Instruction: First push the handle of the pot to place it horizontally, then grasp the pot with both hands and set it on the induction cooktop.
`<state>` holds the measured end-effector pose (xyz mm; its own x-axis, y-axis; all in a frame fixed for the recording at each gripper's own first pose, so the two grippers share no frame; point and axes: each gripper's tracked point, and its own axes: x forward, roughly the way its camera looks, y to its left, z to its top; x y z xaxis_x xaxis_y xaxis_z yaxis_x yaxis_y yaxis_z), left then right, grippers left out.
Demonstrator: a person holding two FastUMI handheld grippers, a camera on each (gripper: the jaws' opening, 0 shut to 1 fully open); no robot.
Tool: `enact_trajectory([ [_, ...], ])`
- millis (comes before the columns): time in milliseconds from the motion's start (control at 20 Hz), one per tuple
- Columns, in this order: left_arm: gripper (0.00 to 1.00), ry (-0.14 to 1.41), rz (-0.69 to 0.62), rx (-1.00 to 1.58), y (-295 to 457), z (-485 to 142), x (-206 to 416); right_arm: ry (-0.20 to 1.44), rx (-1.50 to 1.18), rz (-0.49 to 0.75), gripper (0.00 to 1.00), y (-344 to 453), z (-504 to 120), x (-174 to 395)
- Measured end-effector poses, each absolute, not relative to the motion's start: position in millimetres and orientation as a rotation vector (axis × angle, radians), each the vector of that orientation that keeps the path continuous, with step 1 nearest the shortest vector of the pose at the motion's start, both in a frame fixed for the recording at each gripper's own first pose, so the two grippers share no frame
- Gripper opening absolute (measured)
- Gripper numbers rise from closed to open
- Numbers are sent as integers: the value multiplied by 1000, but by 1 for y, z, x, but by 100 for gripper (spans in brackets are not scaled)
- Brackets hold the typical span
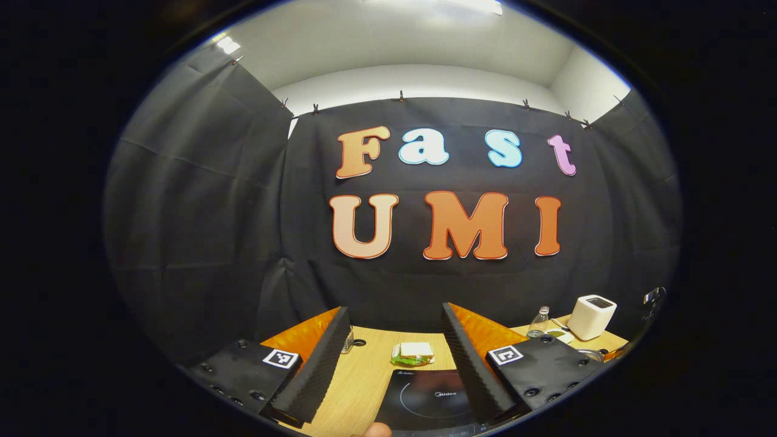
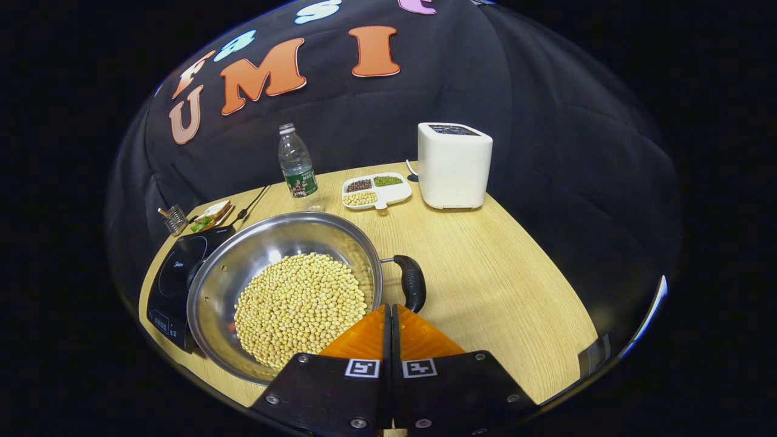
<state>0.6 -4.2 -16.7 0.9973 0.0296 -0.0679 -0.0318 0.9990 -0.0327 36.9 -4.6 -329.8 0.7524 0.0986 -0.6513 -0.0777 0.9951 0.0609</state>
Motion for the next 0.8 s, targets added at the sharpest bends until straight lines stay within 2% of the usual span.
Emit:
enact_trajectory([
  [250,98,75,31,-35,-6,-21,2,713,28,94,0,-8,-330,44],
  [550,100,84,39,-36,-10,-29,4,709,16,66,0,-17,-329,54],
  [800,98,126,-2,-47,-42,-57,8,712,10,72,0,-17,-330,58],
])
